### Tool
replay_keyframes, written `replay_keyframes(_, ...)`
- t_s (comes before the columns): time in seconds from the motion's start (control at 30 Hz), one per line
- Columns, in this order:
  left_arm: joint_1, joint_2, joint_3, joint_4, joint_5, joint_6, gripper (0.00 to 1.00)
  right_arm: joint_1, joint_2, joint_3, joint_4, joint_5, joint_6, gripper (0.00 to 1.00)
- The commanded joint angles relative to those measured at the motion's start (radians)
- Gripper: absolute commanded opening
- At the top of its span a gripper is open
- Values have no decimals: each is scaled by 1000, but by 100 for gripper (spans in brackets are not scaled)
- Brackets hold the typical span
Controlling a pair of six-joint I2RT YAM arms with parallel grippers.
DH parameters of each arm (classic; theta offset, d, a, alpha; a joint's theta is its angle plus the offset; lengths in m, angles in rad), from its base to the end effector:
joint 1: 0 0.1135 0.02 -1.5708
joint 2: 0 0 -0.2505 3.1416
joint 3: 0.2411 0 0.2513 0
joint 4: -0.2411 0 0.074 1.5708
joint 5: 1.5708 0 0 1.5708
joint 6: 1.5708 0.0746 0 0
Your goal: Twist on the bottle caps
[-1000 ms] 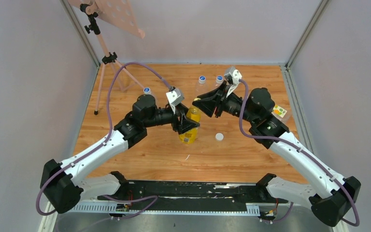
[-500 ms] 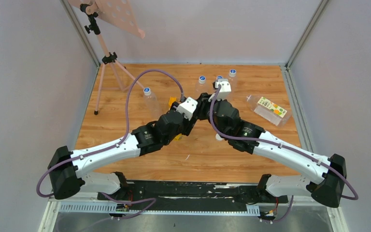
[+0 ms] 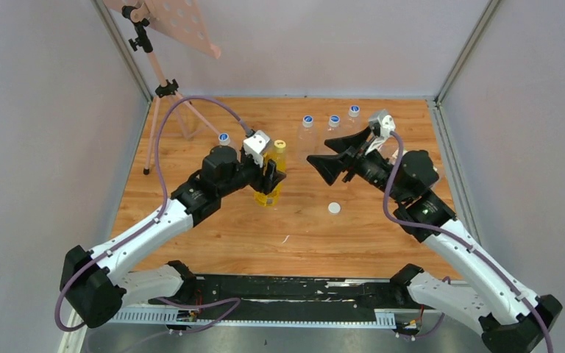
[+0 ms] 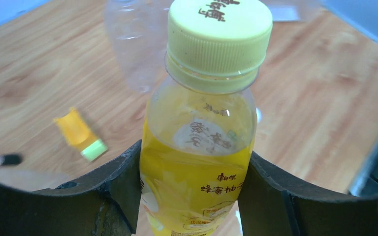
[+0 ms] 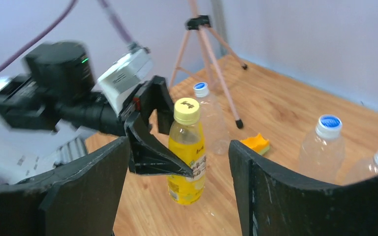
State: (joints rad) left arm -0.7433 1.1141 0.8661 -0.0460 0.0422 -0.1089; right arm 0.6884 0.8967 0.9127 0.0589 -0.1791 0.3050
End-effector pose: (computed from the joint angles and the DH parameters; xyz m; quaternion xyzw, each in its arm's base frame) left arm 0.2209 -0.2074 0.2936 0.2624 0.7589 -0.2617 0.5355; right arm 0.1875 0.1714 0.3841 -0.1934 0.6525 0.4014 0.6129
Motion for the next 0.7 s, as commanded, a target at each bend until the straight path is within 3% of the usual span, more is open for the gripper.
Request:
replay_keyframes(0.0, 62, -33, 18, 54, 650, 66, 21, -140, -12, 4, 79, -692, -149, 74)
replay_keyframes(0.13, 65, -15, 92, -17, 848, 135, 21, -200, 39, 45, 79, -916, -188, 72)
replay_keyframes(0.33, 64, 25, 180, -107, 1013, 202, 21, -217, 145, 144, 85, -1097, -182, 64)
replay_keyframes(0.67, 63, 41, 211, -119, 1037, 216, 21, -215, 204, 184, 272, -1166, -18, 60)
